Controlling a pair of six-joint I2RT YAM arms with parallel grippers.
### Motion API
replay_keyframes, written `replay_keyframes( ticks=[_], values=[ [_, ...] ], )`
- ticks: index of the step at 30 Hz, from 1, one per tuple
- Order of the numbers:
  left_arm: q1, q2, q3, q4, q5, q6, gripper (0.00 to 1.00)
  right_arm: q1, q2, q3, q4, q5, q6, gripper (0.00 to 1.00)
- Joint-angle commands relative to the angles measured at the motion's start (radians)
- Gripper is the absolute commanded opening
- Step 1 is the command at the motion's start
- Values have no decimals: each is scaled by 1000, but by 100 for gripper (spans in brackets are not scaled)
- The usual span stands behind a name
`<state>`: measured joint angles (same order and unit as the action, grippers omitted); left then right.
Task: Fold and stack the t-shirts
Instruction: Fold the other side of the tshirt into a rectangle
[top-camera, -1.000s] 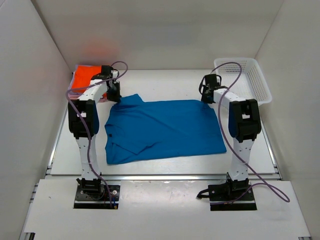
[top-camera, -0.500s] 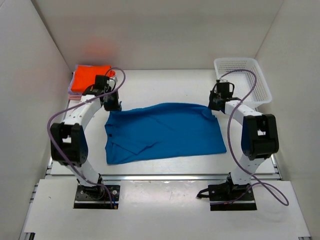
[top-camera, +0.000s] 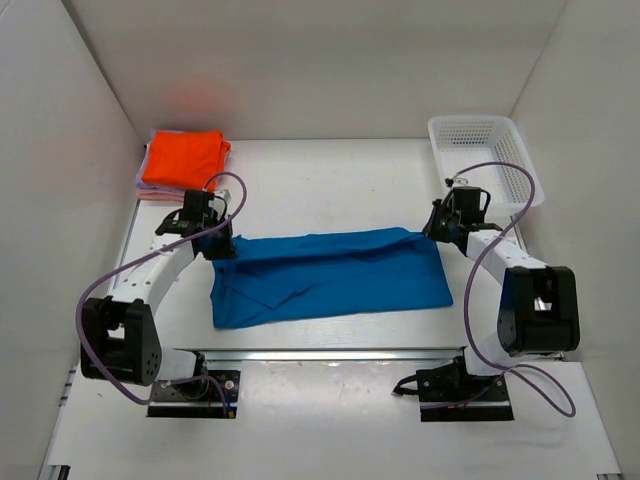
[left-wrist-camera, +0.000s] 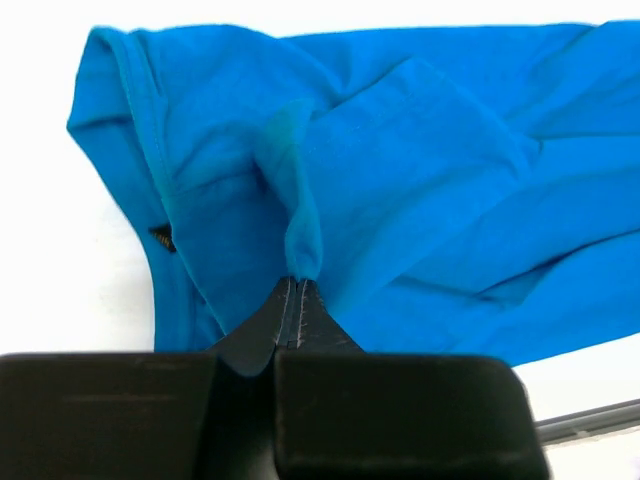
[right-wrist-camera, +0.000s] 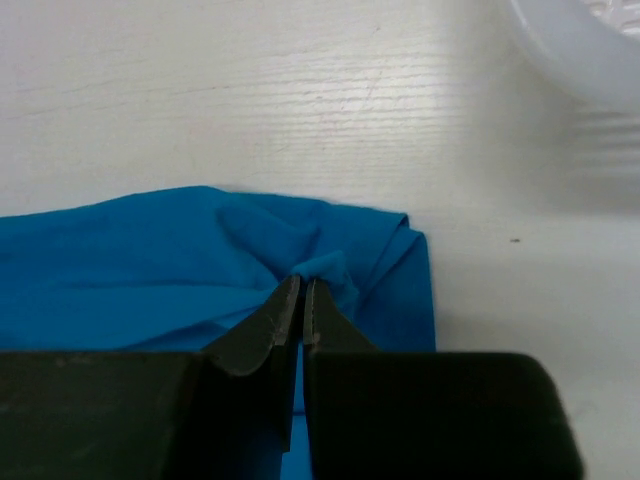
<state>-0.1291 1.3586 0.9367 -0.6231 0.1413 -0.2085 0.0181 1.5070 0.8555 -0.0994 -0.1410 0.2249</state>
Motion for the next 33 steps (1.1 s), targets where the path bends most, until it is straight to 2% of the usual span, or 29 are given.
replay_keyframes(
  ticks=[1,11,20,27,33],
  values=[
    [-4,-64,-45,10,-29,11,0,-9,-73,-41,47,-34,-16,0],
    [-9,-139,-105,-12,-28,3,0,-17,-125,-108,36,-61,-18,0],
    [-9,-154,-96,-18,-32,0,0,-69,-67,11,-3,-66,-93,0],
    [-6,-148,-114,-21,-32,8,0,-37,38,189,-62,-86,-265,0],
    [-12,-138,-105,-21,-31,12,0,0,30,159,-94,-58,-286,0]
  ],
)
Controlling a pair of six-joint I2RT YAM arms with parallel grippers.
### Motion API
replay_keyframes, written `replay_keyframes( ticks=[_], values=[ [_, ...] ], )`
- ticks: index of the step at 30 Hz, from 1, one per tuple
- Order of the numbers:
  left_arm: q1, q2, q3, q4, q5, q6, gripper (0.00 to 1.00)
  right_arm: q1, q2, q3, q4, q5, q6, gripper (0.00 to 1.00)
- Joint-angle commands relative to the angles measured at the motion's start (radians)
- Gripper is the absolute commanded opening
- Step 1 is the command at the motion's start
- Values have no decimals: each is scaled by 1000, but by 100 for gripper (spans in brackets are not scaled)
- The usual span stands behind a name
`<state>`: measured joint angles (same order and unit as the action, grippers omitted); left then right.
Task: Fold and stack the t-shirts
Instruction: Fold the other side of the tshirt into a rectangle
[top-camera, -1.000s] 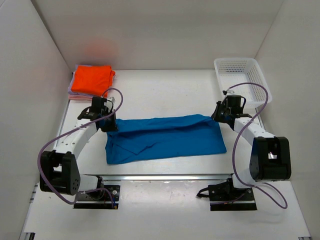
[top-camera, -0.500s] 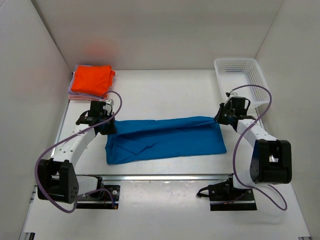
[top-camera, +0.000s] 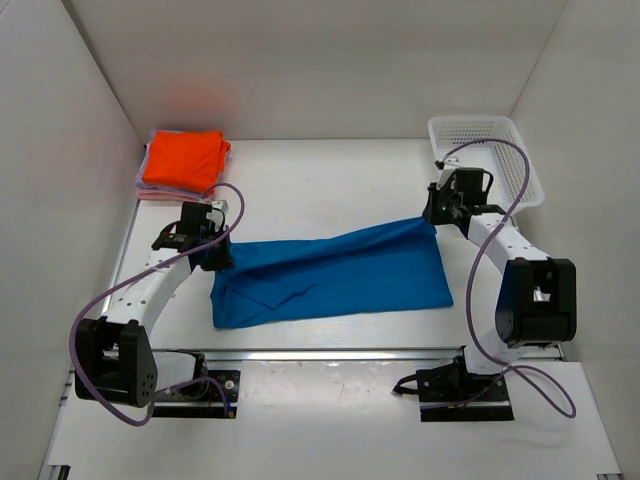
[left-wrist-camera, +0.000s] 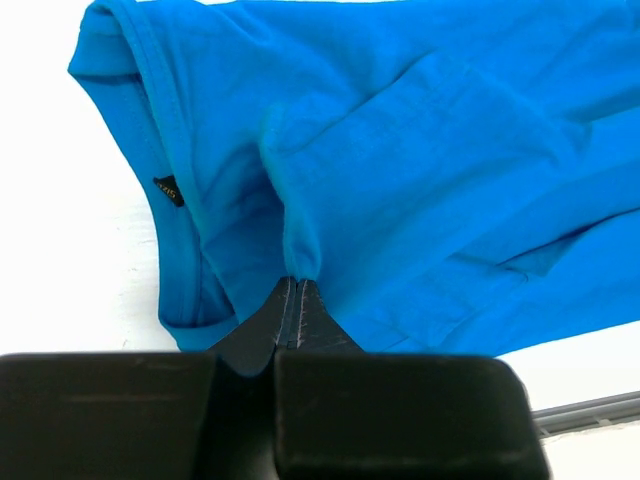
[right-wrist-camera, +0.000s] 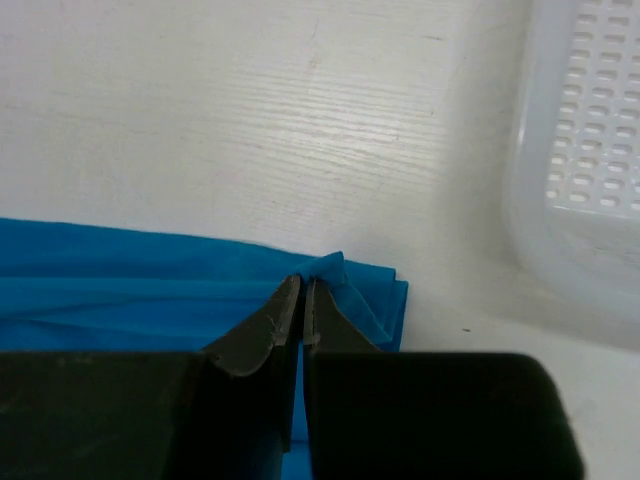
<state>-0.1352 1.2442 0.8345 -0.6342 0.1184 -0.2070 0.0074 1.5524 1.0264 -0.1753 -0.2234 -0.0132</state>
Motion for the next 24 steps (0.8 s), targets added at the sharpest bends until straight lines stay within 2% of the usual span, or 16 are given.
replay_keyframes(
  ticks=[1,7,22,23,24],
  values=[
    [-10,-22,0,-12,-10,9,0,12,-21,-32,-20,21,-38,0],
    [-17,-20,0,-24,-8,11,0,-33,-69,-138,-9,-37,9,0],
    [-23,-38,-60,-30,-19,24,0,-37,-34,-158,-101,-48,-10,0],
    [-18,-40,-66,-38,-22,26,4,-32,-29,-157,-114,-42,-5,0],
    [-18,-45,-74,-36,-22,21,13,-29,-29,-158,-128,-36,-4,3]
  ],
)
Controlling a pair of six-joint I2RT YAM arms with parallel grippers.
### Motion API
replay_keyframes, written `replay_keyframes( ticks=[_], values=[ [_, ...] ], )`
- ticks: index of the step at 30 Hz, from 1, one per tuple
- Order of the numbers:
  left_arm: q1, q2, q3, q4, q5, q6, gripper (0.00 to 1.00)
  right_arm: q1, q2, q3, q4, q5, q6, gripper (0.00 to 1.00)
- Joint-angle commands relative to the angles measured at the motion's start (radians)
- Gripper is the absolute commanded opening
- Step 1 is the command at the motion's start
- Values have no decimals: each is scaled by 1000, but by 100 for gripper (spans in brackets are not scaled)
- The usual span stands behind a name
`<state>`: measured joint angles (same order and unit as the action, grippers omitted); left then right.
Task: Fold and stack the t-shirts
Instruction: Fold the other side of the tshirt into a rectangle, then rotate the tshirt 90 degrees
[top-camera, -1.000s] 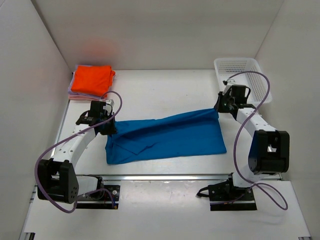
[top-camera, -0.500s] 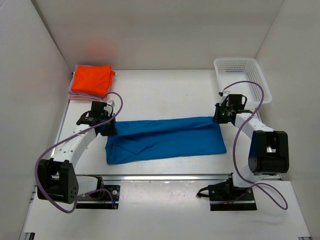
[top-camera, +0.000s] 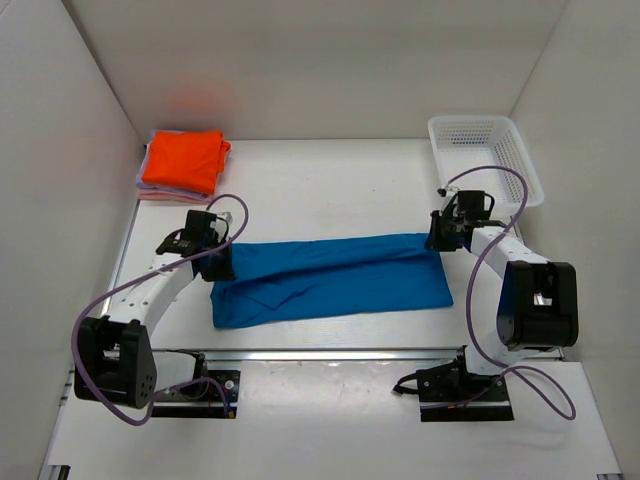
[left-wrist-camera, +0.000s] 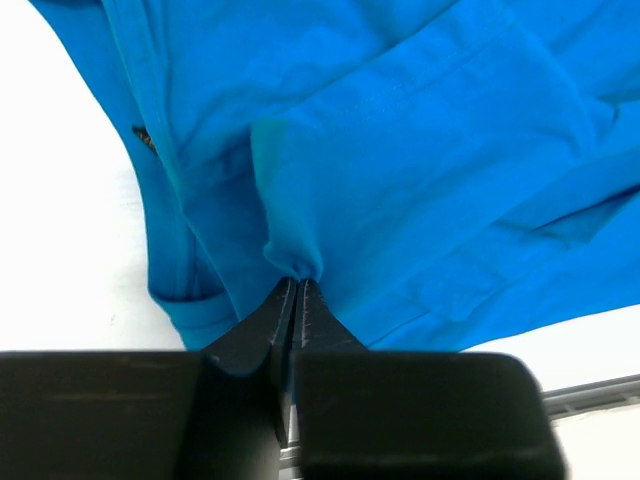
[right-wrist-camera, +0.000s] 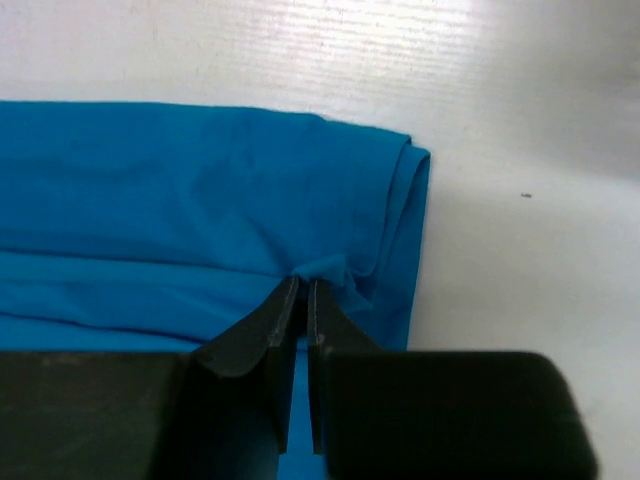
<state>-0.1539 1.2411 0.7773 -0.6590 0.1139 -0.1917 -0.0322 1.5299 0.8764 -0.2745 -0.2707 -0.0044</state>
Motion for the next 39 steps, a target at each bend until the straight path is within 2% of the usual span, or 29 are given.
replay_keyframes(
  ticks=[1,2,7,9,10,13,17,19,21,22,24,27,33,39],
  values=[
    [5,-51,-13,-5,-22,6,17,11,-22,-17,-46,1,-8,6],
    [8,-55,-15,-2,-28,2,18,11,-31,-20,-77,-5,-2,8],
    [23,-91,-1,15,-56,-21,28,9,-155,-100,-149,7,50,43],
    [20,-95,19,19,-56,-32,33,3,-181,-108,-172,24,52,52],
    [19,-100,26,16,-63,-41,38,-12,-198,-112,-175,25,56,54],
    [7,-115,33,27,-48,-58,40,-12,-208,-88,-155,30,50,55],
    [-44,-97,22,39,-29,-104,37,6,-159,-31,-115,16,35,53],
    [-119,-65,11,62,-51,-153,35,24,-120,27,-95,-4,30,49],
    [-186,-32,-7,104,-62,-198,34,52,-79,70,-78,-10,27,41],
    [-209,-11,-13,133,-57,-225,32,67,-41,102,-81,-9,23,29],
    [-226,38,-29,183,-37,-259,30,84,33,148,-78,-4,26,13],
    [-248,107,-49,229,-66,-290,29,86,126,205,-110,-1,27,0],
    [-288,289,-7,245,-98,-299,27,52,222,194,-127,19,147,0],
    [-269,408,77,253,-106,-258,27,34,265,210,-204,185,185,0]
  ],
)
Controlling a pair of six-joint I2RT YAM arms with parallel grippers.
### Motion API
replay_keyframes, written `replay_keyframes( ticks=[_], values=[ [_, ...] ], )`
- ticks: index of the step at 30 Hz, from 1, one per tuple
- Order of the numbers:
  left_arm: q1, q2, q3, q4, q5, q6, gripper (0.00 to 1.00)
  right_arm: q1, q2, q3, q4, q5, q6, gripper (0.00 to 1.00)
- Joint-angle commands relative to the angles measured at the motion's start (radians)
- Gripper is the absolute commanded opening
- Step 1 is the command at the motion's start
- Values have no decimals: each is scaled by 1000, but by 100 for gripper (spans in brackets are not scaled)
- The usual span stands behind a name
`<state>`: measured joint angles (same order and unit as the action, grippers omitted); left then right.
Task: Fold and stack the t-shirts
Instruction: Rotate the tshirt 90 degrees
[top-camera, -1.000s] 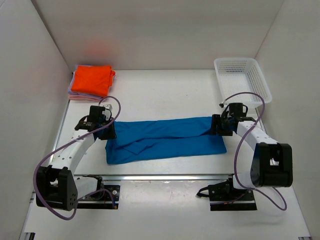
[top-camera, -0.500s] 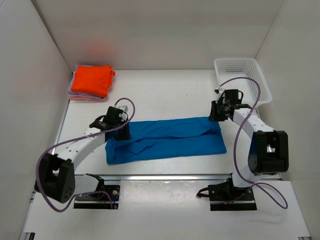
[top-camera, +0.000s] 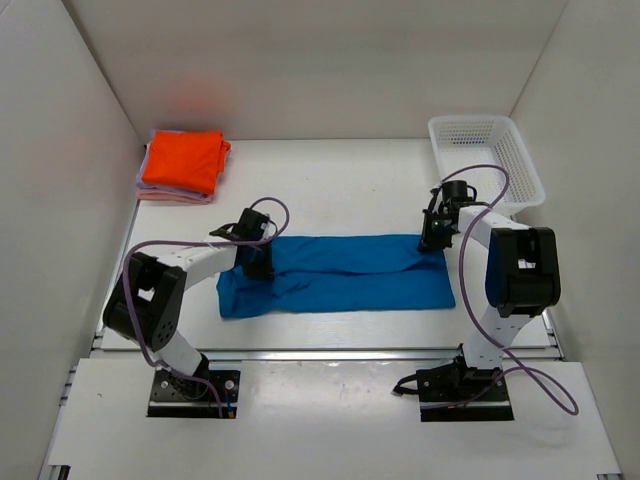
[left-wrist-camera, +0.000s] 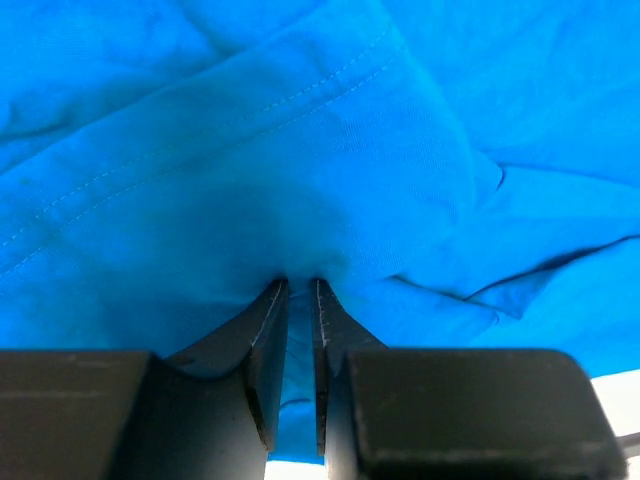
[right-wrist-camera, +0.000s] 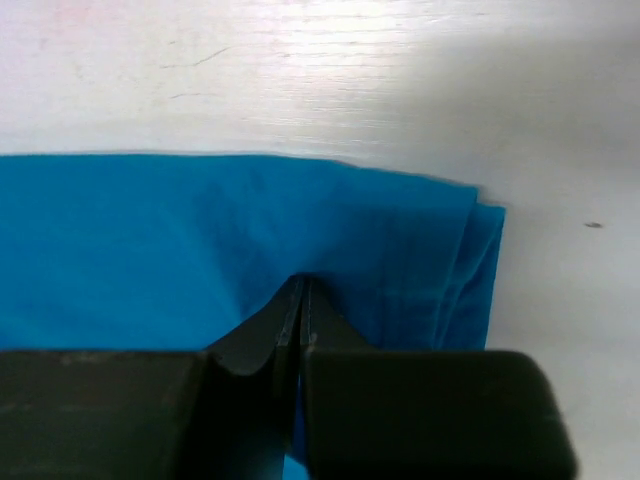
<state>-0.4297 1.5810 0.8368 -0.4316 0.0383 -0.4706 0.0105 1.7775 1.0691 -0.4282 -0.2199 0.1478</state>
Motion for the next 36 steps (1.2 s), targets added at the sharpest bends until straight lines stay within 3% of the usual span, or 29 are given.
replay_keyframes(
  ticks=[1,4,9,13,17,20,22,23,25,27,29,31,33,36],
  values=[
    [5,79,25,25,-37,26,27,-7,17,20,-52,167,24,0],
    [17,148,87,4,-37,50,25,0,14,29,-44,217,6,0],
    [55,304,339,-84,-72,116,25,71,16,52,-122,310,21,0],
    [92,459,580,-168,-54,144,24,172,-45,-44,-141,363,123,0],
    [100,629,829,-277,-49,154,24,282,-133,-138,-136,312,292,0],
    [98,800,1118,-414,-25,162,21,356,-209,-247,-49,242,421,0],
    [97,938,1459,-531,38,164,20,410,-254,-352,53,164,496,0],
    [86,1036,1560,-615,40,156,20,445,-280,-380,78,168,547,0],
    [74,1175,1912,-683,67,123,20,525,-302,-449,164,187,622,0],
    [78,1199,1902,-617,124,92,18,626,-338,-507,256,194,717,0],
    [74,1121,1665,-503,135,105,19,663,-351,-564,391,177,766,0],
    [60,1091,1564,-423,135,101,18,701,-329,-581,501,163,786,0],
    [59,1119,1622,-435,150,104,20,749,-276,-548,523,180,782,0],
    [55,1221,1827,-478,167,105,21,796,-248,-532,589,181,782,0]
  ],
)
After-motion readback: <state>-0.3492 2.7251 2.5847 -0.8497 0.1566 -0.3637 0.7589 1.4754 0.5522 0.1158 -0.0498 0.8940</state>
